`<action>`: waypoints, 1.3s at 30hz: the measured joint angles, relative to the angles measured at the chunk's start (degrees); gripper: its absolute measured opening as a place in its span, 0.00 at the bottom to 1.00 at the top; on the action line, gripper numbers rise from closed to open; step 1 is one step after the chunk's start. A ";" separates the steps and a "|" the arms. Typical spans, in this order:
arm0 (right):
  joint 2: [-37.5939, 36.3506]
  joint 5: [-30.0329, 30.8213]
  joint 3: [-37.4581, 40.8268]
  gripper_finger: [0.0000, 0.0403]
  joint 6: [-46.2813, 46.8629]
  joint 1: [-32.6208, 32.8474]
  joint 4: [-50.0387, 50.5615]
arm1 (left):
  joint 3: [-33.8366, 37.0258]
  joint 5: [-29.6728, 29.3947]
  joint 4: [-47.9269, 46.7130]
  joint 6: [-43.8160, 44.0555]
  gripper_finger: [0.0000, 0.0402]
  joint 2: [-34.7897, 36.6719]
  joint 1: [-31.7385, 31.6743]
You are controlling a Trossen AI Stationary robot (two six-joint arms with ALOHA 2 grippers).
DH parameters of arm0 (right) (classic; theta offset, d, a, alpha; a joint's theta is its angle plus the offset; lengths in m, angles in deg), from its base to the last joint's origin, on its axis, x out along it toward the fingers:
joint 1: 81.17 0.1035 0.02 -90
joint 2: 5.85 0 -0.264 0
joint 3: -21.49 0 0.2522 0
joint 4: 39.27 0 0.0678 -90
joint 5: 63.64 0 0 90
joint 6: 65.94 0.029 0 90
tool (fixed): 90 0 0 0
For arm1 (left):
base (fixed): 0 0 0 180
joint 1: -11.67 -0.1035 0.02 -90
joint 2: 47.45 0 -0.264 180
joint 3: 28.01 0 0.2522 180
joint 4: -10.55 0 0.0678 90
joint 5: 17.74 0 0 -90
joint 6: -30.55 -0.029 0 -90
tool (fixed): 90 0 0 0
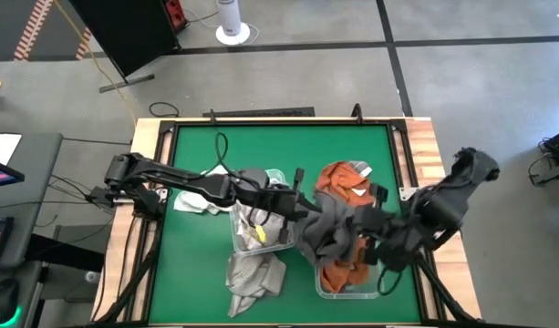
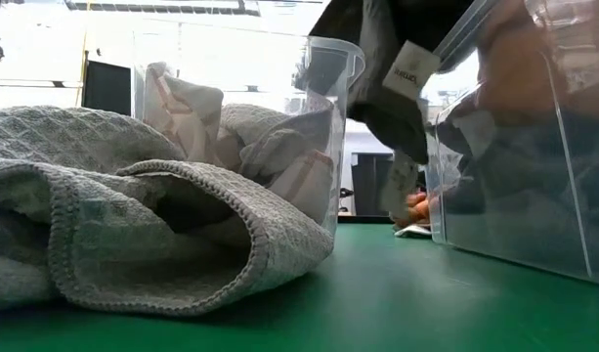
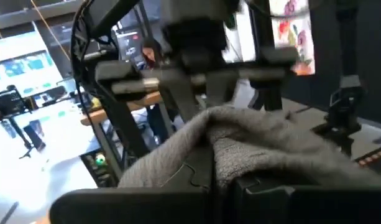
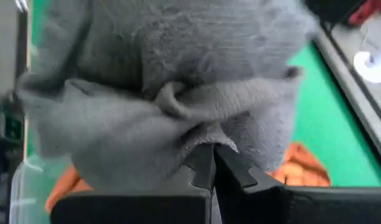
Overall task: Sort microfiber towel by color & place in baskets
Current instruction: Put the grey microfiber towel into the right transparent bin
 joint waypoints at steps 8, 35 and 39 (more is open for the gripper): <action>5.43 -10.60 1.40 0.06 6.04 -1.06 3.68 | -2.25 0.47 3.52 6.09 0.00 -7.81 0.66; -3.95 -11.22 2.86 0.66 13.06 2.53 8.55 | -13.00 1.77 1.46 10.40 0.01 -23.13 2.12; -3.06 -8.81 2.86 0.66 11.20 3.58 6.25 | -16.36 1.18 -3.44 12.64 0.08 -23.68 2.11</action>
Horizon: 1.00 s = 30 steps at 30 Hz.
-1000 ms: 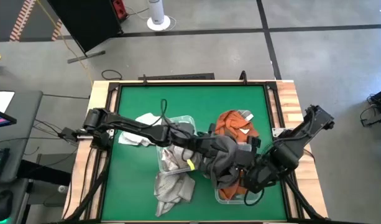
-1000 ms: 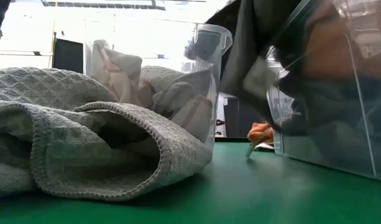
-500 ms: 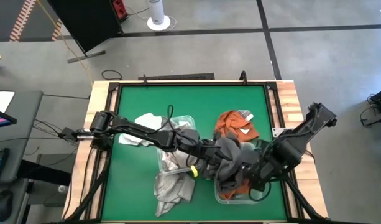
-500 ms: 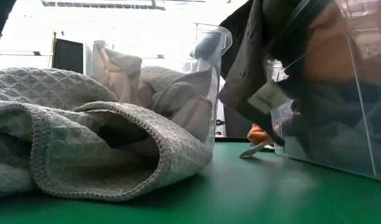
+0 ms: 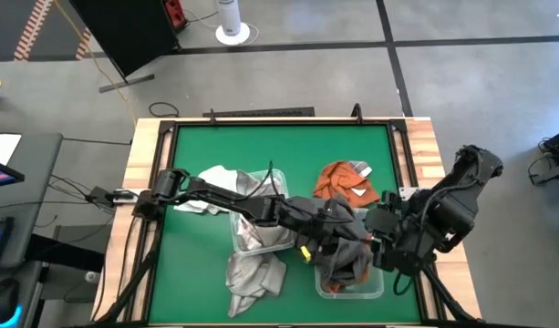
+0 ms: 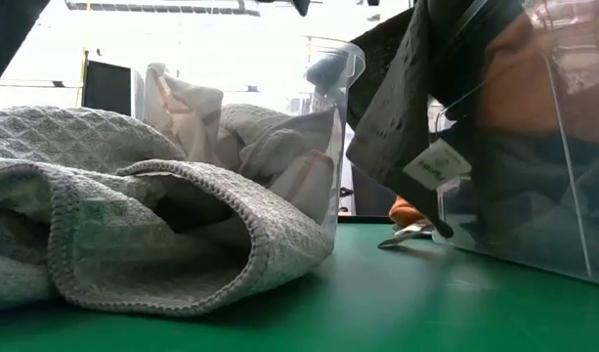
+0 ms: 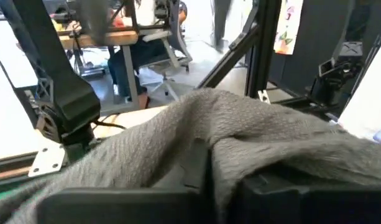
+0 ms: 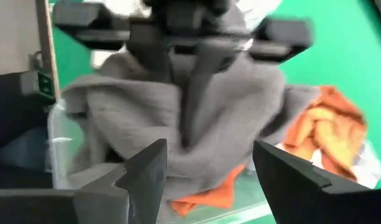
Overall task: Sort microfiber towel by color & place in baskets
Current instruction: Put the grey microfiber towel into the right transparent bin
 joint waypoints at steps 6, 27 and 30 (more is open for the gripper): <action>2.28 0.07 0.02 0.66 -0.12 -0.59 -0.17 | -6.37 -0.63 -15.37 -3.85 0.34 0.06 0.63; 2.56 3.00 3.63 0.66 -3.06 -0.79 -3.52 | -21.01 -16.32 -59.01 -8.21 0.66 5.97 6.51; 2.63 3.28 3.72 0.66 -4.34 -0.96 -4.41 | -21.01 -20.45 -62.52 -6.64 0.66 7.32 6.97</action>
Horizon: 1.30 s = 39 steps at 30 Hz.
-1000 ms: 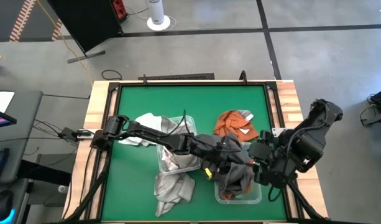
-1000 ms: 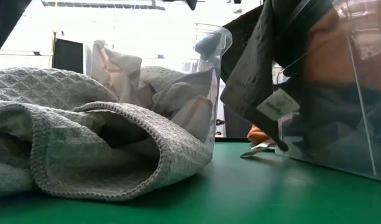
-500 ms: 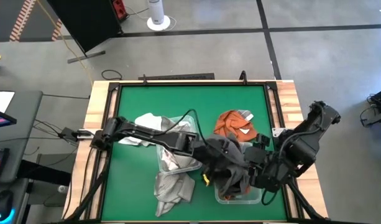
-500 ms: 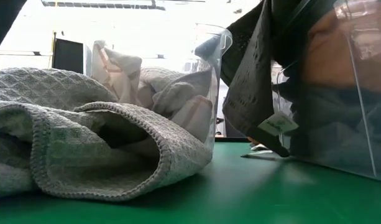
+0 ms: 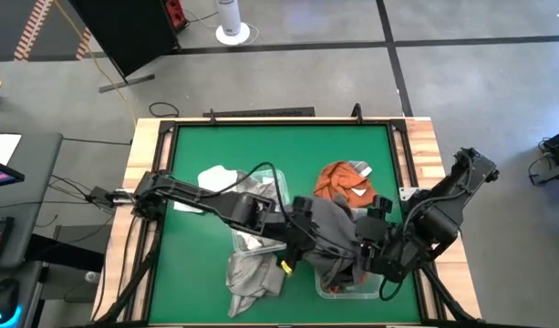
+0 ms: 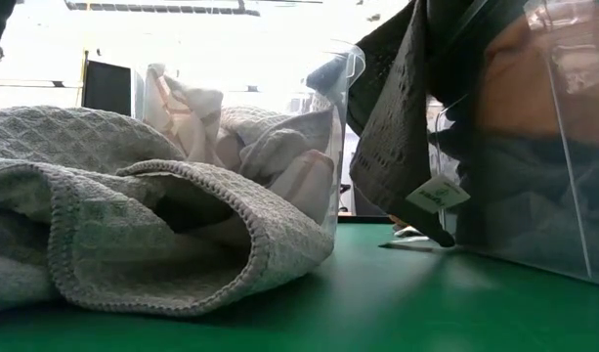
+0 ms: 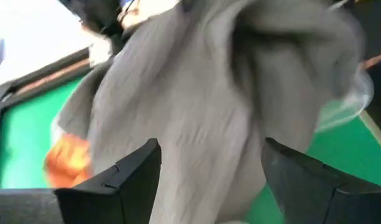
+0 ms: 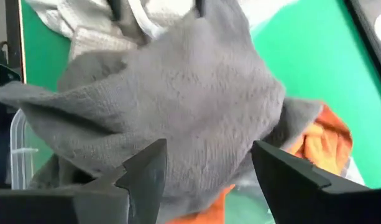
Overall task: Sort microfiber towel by color & place in baskets
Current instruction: Put the grey microfiber towel into the right transparent bin
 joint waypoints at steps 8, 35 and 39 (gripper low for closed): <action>-0.01 0.63 0.00 0.66 -15.19 -3.10 -12.00 | 0.00 -10.58 -9.90 4.71 0.66 5.45 1.56; 12.16 -22.92 -0.04 0.66 -29.26 -17.26 -18.83 | 0.02 -34.23 -33.70 19.13 0.66 18.91 2.99; 14.26 -23.06 -0.07 0.64 -29.57 -17.60 -16.81 | 0.02 -34.76 -33.68 19.13 0.66 20.00 2.99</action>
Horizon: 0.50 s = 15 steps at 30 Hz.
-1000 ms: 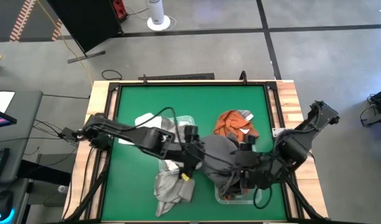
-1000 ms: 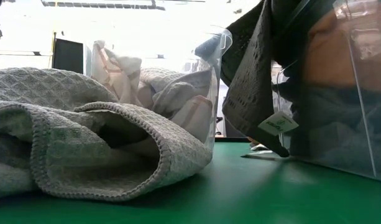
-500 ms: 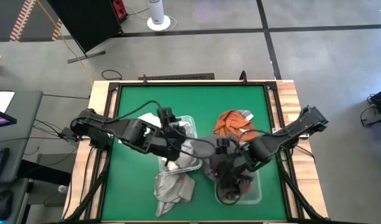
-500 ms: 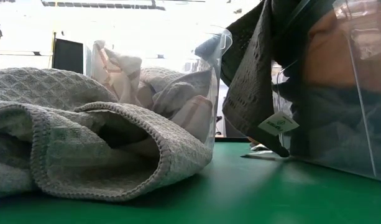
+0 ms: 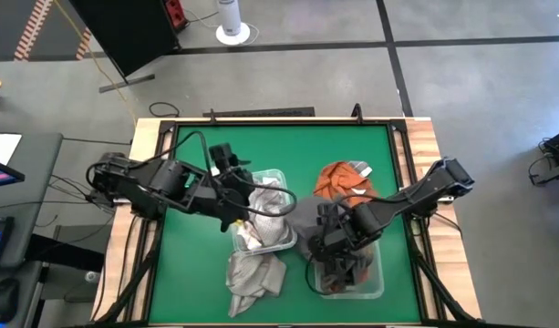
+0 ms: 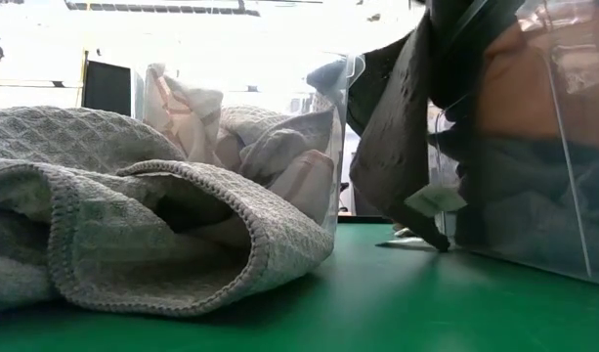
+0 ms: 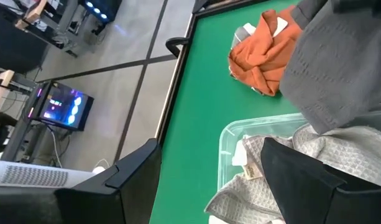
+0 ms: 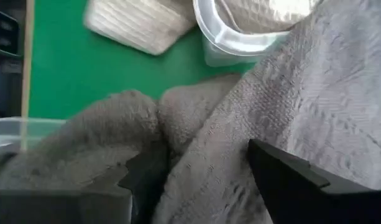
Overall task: Sort microfiber towel by color & place in baskets
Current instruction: Put the grey microfiber towel into the right transparent bin
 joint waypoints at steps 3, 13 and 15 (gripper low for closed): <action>1.39 0.01 -0.04 0.59 -1.01 -0.51 0.33 | 0.00 -0.33 0.04 -0.05 0.66 0.28 0.00; -1.10 0.07 -0.06 0.09 -1.89 -1.13 0.99 | 0.07 -0.81 -0.42 -0.08 0.66 0.17 0.00; -2.28 0.08 -0.81 0.07 -1.28 -0.96 1.89 | 0.07 -0.82 -0.42 -0.04 0.66 0.17 0.00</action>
